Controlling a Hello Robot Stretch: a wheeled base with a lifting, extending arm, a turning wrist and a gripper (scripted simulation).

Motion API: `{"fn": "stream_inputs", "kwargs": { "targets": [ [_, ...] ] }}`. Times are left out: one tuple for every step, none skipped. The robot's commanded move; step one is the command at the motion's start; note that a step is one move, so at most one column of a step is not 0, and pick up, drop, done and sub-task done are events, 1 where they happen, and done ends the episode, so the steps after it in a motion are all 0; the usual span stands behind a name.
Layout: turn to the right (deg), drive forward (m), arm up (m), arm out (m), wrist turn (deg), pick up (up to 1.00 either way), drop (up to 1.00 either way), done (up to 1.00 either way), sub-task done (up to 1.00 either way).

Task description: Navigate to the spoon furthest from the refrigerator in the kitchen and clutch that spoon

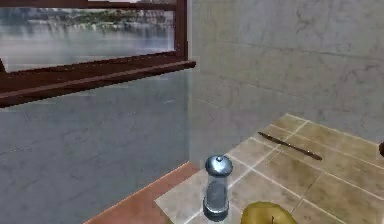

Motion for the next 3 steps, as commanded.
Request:
{"fn": "stream_inputs", "kwargs": {
  "targets": [
    [45.0,0.0,0.0,0.0,0.0,0.0,0.0,0.0,0.0],
    [45.0,0.0,0.0,0.0,0.0,0.0,0.0,0.0,0.0],
    [45.0,0.0,0.0,0.0,0.0,0.0,0.0,0.0,0.0]
  ]
}}
